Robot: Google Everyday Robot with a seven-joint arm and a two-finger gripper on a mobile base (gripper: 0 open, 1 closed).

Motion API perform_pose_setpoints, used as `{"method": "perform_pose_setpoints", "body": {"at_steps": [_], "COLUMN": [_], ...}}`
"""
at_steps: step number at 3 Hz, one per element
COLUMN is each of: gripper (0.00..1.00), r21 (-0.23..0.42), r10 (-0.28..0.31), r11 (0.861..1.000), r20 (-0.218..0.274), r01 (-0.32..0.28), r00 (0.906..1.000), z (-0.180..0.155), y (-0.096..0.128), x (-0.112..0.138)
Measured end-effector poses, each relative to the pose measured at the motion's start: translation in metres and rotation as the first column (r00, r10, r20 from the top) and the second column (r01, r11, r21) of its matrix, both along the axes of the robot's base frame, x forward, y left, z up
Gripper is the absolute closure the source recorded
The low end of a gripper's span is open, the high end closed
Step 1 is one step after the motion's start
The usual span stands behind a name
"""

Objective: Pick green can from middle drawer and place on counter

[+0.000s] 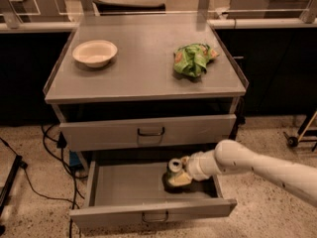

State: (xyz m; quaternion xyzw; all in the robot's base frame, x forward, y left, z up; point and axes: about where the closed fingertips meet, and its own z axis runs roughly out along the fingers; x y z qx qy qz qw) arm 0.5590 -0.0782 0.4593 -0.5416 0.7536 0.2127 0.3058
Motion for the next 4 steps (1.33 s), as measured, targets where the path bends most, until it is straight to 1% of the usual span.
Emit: {"method": "perform_pose_setpoints", "body": {"at_steps": [1,2,3,4], "gripper": [1.0,1.0,1.0,1.0], "r21": [-0.006,-0.027,-0.027,-0.012], "r10": [0.084,0.132,0.131,0.157], "r11": [0.996,0.991,0.991,0.987], "r20": [-0.039,-0.053,-0.052,-0.043], "r01": [-0.084,-0.134,-0.132,-0.158], "r00": [0.9957,0.9898,0.99,0.9866], "z": [0.081,0.168,0.167,0.207], "y": [-0.008,-0.012,-0.012,0.0], "x": [-0.005,-0.007,-0.007,-0.009]}}
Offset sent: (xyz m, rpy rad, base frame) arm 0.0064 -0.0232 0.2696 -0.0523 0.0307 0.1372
